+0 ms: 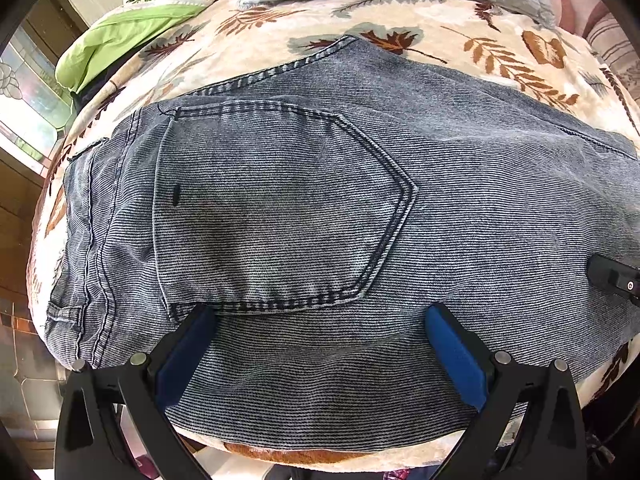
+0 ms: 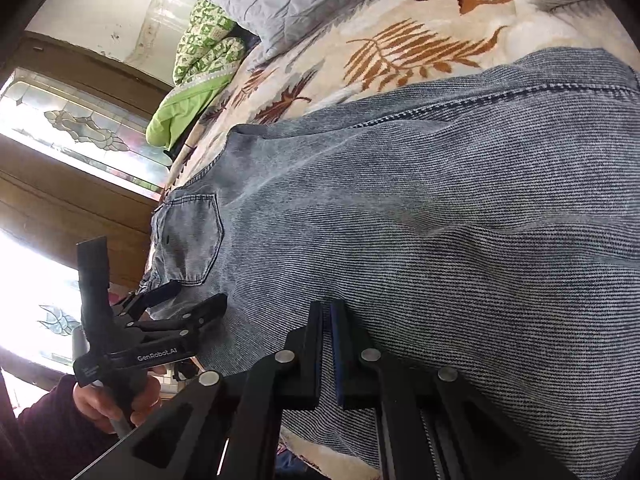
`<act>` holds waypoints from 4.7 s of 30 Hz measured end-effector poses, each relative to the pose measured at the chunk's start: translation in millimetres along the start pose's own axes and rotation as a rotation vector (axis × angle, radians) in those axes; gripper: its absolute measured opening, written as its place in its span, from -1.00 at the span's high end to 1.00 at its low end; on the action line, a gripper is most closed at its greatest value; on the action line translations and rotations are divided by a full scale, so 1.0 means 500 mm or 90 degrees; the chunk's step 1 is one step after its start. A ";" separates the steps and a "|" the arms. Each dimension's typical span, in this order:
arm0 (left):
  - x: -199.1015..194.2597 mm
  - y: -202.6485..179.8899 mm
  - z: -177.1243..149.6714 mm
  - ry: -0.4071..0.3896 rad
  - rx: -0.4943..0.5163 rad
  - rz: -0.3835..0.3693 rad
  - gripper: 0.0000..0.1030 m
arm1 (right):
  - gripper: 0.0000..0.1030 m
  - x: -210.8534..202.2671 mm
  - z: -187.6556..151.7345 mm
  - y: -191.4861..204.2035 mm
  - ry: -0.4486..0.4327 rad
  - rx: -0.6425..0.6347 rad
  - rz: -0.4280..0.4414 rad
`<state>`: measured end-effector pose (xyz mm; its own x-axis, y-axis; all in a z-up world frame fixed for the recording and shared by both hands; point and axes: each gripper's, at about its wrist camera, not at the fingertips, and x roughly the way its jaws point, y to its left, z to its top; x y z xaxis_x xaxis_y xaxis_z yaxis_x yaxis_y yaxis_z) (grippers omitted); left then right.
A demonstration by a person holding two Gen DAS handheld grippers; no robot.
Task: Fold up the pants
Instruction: 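Carry the leg hem with right gripper over toward the waistband, then lay the folded leg onto the seat with right gripper and release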
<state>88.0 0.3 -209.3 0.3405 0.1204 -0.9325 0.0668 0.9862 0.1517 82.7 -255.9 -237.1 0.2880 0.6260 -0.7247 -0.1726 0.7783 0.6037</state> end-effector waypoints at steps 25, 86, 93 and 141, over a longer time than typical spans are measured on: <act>-0.126 -0.093 0.036 -0.130 0.120 -0.109 -1.00 | 0.83 -0.322 -0.081 -0.124 -0.275 0.114 -0.076; -0.116 0.115 0.049 -0.126 -0.041 -0.168 -1.00 | 0.66 -0.172 -0.005 0.114 -0.264 -0.002 -0.109; -0.081 0.156 0.029 -0.092 -0.056 -0.164 -1.00 | 0.50 0.057 -0.027 0.157 -0.044 -0.011 -0.130; -0.091 -0.072 0.023 -0.070 0.122 -0.090 -1.00 | -0.30 -0.046 -0.098 -0.115 -0.156 0.269 0.282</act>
<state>81.1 -41.9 -168.3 0.4141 -0.0400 -0.9094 0.2934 0.9516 0.0918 40.0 -312.6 -271.4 0.4897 0.8148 -0.3104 0.0458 0.3315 0.9424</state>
